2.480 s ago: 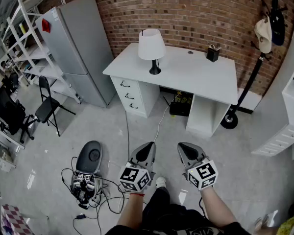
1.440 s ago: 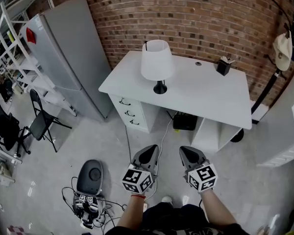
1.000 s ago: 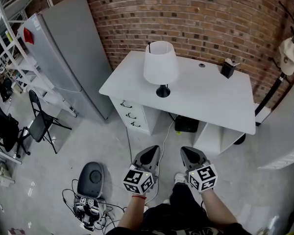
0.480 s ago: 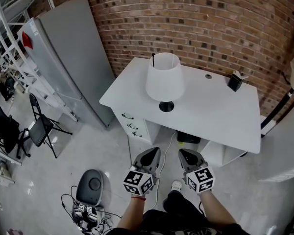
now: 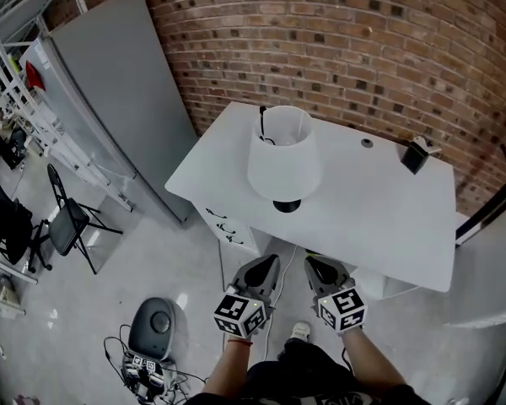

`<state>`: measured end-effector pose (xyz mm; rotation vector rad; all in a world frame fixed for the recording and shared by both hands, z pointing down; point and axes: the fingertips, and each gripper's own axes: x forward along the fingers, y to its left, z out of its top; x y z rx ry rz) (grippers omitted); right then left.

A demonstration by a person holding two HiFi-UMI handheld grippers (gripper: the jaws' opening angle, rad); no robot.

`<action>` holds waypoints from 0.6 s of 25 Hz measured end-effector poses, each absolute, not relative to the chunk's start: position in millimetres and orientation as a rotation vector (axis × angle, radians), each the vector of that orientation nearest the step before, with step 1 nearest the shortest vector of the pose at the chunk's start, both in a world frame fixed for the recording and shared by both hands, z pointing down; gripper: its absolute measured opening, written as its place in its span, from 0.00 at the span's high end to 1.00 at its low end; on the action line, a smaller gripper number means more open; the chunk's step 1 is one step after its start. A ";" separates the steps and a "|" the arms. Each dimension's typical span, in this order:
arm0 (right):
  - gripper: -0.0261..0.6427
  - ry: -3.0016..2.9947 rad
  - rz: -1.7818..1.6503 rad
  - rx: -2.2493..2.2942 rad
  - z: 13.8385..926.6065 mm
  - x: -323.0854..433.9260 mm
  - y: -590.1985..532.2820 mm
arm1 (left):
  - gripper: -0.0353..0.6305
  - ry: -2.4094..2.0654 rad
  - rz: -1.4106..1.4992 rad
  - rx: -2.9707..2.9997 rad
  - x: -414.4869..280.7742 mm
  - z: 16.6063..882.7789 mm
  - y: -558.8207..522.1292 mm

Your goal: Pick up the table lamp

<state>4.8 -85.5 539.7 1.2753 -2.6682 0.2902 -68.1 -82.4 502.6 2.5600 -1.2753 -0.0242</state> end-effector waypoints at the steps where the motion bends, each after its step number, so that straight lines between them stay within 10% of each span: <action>1: 0.96 -2.667 0.294 1.271 541.6 5.6 -91.2 | 0.94 -1.277 -0.026 2.555 -67.5 504.0 -88.1; 15: 0.96 -2.671 0.341 1.198 561.5 16.1 -159.0 | 0.94 -1.281 0.020 2.519 -45.3 524.4 -149.6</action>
